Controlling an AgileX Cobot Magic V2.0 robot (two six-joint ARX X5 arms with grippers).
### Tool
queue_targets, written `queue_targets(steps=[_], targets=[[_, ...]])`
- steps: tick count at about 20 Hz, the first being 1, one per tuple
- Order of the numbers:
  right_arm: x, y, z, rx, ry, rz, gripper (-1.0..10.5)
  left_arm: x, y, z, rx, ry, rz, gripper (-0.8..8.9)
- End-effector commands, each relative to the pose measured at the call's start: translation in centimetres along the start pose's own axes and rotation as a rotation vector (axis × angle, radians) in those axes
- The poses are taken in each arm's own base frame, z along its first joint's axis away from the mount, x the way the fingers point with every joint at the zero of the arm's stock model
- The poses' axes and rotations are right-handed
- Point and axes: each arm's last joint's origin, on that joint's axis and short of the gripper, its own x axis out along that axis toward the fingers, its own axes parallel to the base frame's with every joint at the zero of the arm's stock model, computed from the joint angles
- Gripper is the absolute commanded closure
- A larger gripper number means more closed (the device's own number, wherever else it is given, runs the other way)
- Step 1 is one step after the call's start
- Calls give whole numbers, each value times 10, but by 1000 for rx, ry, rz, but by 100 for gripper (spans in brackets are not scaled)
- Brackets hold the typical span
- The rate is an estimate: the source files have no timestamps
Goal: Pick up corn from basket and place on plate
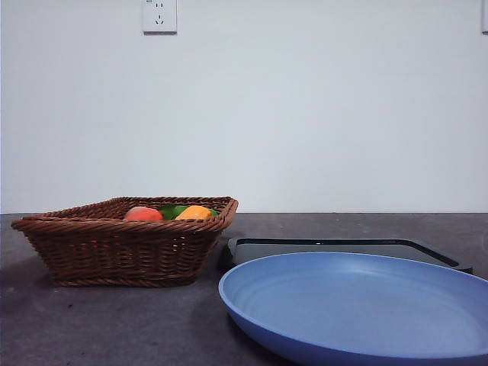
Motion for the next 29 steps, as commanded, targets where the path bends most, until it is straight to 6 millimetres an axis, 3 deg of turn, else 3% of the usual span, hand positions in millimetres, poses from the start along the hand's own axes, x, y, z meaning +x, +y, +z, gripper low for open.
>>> queue_targets(steps=[1, 3, 5, 7, 8, 15, 23, 29], targets=[[1, 1, 4, -33, 17, 12, 944, -1, -1, 6, 34, -2, -8, 805], [2, 1, 5, -40, 22, 14, 944, 1, -1, 6, 30, 3, -7, 772], [4, 1, 7, -40, 18, 14, 913, 1, 0, 7, 29, 4, -7, 639], [5, 1, 8, -35, 19, 13, 743, 1, 0, 7, 29, 5, -7, 476], [5, 0, 8, -27, 18, 6, 659, 1, 0, 7, 28, 5, -7, 439], [31, -9, 26, 25, 66, 6, 620, 1, 0, 7, 26, 1, -7, 435], [102, -23, 40, 54, 295, 33, 621, 1, 0, 7, 28, -2, -8, 435], [150, -28, 39, 48, 400, 47, 622, 1, 0, 7, 27, -2, -8, 435]])
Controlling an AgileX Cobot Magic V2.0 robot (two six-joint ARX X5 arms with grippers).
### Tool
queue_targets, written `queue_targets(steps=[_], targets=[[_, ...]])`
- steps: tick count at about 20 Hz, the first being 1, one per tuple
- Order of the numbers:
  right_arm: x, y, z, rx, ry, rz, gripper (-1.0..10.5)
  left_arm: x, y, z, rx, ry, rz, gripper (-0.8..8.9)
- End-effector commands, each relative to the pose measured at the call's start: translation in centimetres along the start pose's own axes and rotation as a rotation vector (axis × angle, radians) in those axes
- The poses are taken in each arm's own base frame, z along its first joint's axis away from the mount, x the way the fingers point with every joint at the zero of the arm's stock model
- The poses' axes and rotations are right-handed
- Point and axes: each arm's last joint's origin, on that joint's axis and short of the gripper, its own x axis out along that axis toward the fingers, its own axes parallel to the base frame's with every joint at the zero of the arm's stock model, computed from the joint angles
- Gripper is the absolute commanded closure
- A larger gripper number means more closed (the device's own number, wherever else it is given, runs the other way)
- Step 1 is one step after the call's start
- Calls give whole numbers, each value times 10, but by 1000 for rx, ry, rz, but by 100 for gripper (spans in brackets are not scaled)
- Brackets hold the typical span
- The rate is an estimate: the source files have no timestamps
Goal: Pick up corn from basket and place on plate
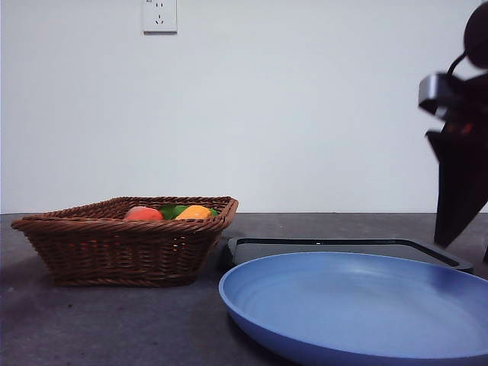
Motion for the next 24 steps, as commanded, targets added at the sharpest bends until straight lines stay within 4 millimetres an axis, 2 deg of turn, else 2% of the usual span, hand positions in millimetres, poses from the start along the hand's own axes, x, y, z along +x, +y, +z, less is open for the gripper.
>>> queue_targets(steps=[1, 6, 12, 15, 19, 24], targets=[[10, 0, 7, 4, 20, 4, 634, -3, -3, 5, 19, -20, -9, 435], [31, -5, 11, 11, 74, 5, 713, -3, -3, 5, 20, -20, -9, 435], [39, -7, 10, 18, 106, -2, 948, -3, -3, 7, 25, -33, -10, 435], [39, -7, 10, 18, 106, -2, 945, -3, -3, 7, 24, -34, -10, 436], [26, -2, 8, 10, 84, -2, 945, 2, -4, 15, 26, -43, -33, 436], [-20, 16, 2, -26, -4, -11, 945, 27, -10, 46, 55, -18, -103, 437]])
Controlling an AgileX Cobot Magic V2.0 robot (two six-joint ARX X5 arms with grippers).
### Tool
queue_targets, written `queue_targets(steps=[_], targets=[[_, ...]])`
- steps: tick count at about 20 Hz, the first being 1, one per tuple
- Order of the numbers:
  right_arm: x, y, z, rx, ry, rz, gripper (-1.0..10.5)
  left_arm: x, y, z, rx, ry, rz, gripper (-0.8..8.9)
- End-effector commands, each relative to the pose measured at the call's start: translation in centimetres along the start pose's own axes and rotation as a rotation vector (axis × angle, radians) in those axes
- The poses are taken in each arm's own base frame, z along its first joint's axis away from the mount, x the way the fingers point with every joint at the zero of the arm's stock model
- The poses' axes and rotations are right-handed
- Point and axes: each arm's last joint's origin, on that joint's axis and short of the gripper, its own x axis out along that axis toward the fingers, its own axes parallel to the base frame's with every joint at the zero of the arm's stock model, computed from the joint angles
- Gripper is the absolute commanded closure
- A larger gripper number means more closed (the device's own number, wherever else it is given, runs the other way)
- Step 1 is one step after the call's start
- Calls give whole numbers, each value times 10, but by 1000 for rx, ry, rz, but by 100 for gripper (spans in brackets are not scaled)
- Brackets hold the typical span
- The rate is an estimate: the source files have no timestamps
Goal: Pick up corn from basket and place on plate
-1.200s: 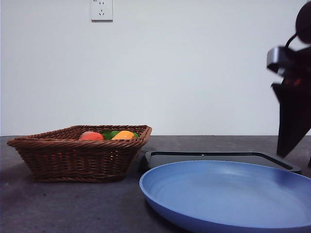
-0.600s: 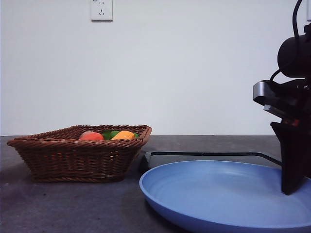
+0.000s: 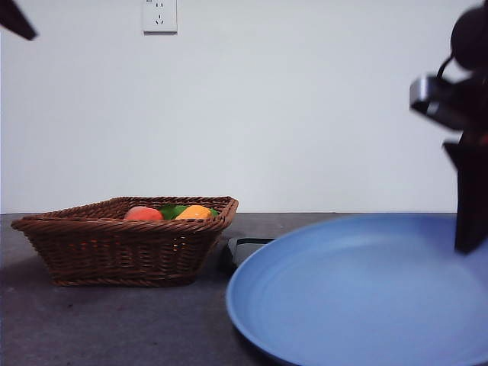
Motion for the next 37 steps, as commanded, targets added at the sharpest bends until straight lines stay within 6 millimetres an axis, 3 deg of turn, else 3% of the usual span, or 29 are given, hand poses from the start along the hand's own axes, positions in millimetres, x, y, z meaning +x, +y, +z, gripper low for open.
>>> queue_targets(steps=[1, 9, 14, 18, 23, 32, 37], targets=[[-23, 9, -1, -36, -67, -22, 945, 14, -2, 20, 1, 0, -35, 437], [-97, 36, -27, -89, -269, -79, 945, 96, 1, 74, 12, 139, 33, 440], [-126, 47, -35, -113, -370, -81, 945, 153, 8, 92, 9, 235, 62, 440], [-130, 48, -39, -110, -379, -92, 945, 192, 18, 88, 2, 302, 78, 440], [-129, 47, -40, -106, -372, -106, 945, 223, 27, 75, 6, 340, 99, 440], [-129, 47, -40, -105, -371, -106, 945, 246, 37, 63, 0, 370, 103, 440], [-129, 47, -40, -107, -370, -107, 945, 254, 43, 55, -14, 409, 112, 494]])
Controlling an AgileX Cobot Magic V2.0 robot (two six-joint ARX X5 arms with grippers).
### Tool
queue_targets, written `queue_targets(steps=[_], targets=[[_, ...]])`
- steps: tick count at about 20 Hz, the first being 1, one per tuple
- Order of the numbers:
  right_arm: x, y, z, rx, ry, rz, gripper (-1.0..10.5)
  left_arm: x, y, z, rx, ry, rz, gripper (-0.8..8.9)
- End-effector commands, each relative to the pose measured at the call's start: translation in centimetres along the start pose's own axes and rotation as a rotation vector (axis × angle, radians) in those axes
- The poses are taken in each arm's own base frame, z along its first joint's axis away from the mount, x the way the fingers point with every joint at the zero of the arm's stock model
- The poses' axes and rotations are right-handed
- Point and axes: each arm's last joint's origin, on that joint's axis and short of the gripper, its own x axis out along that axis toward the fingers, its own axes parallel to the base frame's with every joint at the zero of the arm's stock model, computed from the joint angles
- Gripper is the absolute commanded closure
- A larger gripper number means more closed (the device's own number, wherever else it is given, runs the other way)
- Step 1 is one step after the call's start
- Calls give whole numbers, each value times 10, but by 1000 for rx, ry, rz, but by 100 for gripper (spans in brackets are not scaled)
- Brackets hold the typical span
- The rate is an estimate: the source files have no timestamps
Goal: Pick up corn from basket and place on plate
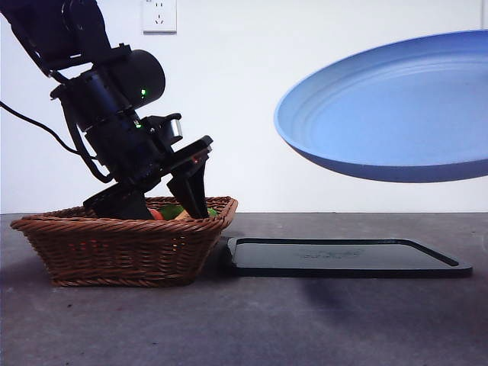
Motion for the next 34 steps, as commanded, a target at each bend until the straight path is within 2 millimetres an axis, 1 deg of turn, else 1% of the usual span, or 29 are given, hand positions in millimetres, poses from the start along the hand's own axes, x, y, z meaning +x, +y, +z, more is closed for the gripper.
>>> queue_targets(steps=[1, 3, 4, 7, 9, 11, 13, 15, 17, 18, 19, 21, 23, 26, 28, 31, 33, 34], targets=[[-4, 2, 5, 2, -26, 7, 945, 8, 0, 2, 7, 14, 0, 517], [-4, 2, 5, 2, -26, 7, 945, 8, 0, 2, 5, 13, -1, 588], [-4, 2, 5, 2, -26, 7, 945, 7, 1, 3, 0, 14, 1, 608], [-4, 2, 5, 3, -26, 7, 945, 2, 0, 6, -12, 35, 7, 623], [-4, 2, 5, 4, -29, 7, 945, -9, -2, 11, -16, 36, 9, 624], [0, 1, 9, 4, -38, 8, 945, -29, -10, 18, -2, -2, -2, 625], [11, -1, 19, 21, -46, 19, 945, -60, -22, 24, 27, -77, -62, 625], [31, -4, 32, 61, -26, 77, 945, -98, -38, 26, 71, -164, -135, 625], [52, -10, 42, 108, 14, 131, 945, -129, -55, 22, 123, -232, -198, 625], [63, -14, 46, 132, 31, 169, 945, -140, -62, 19, 149, -252, -220, 625], [74, -16, 50, 159, 45, 216, 945, -147, -69, 15, 184, -259, -232, 625], [94, -19, 58, 212, 60, 288, 945, -144, -80, 10, 231, -231, -249, 625], [108, -22, 62, 247, 75, 332, 945, -132, -88, 7, 267, -181, -262, 625], [121, -24, 64, 268, 107, 374, 945, -110, -98, 4, 298, -117, -279, 625], [125, -25, 63, 272, 117, 377, 945, -95, -101, 2, 327, -70, -281, 625], [125, -25, 64, 269, 110, 378, 945, -74, -101, -1, 337, -8, -280, 624], [124, -27, 64, 275, 109, 375, 945, -64, -101, -2, 333, 21, -279, 619], [124, -29, 64, 276, 107, 375, 945, -63, -101, -2, 331, 25, -279, 619]])
